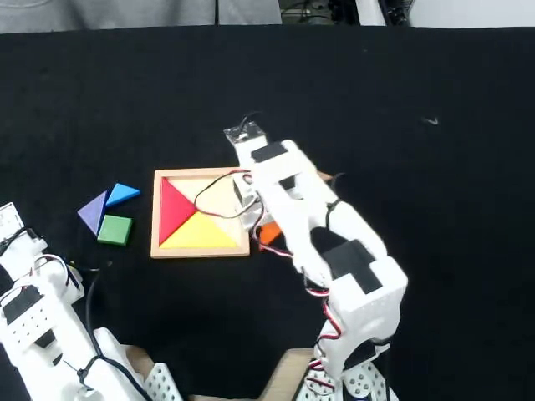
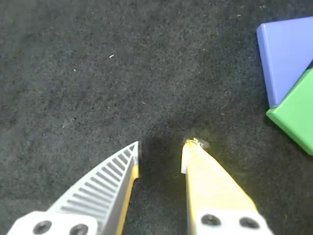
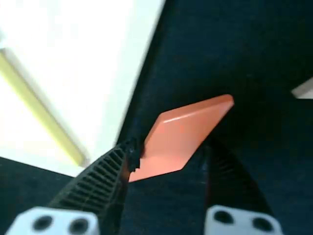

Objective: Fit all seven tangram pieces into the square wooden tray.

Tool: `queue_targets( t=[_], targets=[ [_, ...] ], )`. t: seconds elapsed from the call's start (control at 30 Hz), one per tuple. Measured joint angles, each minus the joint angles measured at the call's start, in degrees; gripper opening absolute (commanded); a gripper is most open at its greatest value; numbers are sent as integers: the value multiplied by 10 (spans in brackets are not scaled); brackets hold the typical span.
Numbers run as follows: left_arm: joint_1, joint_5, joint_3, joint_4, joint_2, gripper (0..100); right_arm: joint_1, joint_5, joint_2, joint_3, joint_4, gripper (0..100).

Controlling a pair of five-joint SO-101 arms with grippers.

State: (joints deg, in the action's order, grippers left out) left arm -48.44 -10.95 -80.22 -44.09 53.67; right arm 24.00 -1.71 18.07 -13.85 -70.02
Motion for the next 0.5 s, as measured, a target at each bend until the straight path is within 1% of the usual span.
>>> queue_targets(
  t=[0.2,0.3,0.5],
  targets=[
    [0,0,0,0,0,159,-61,46,0,0,0,143],
    [0,0,0,0,0,159,-73,75,-15,0,-10,107],
    [0,0,0,0,0,159,-76,130,-167,-29,-25,15]
  ],
)
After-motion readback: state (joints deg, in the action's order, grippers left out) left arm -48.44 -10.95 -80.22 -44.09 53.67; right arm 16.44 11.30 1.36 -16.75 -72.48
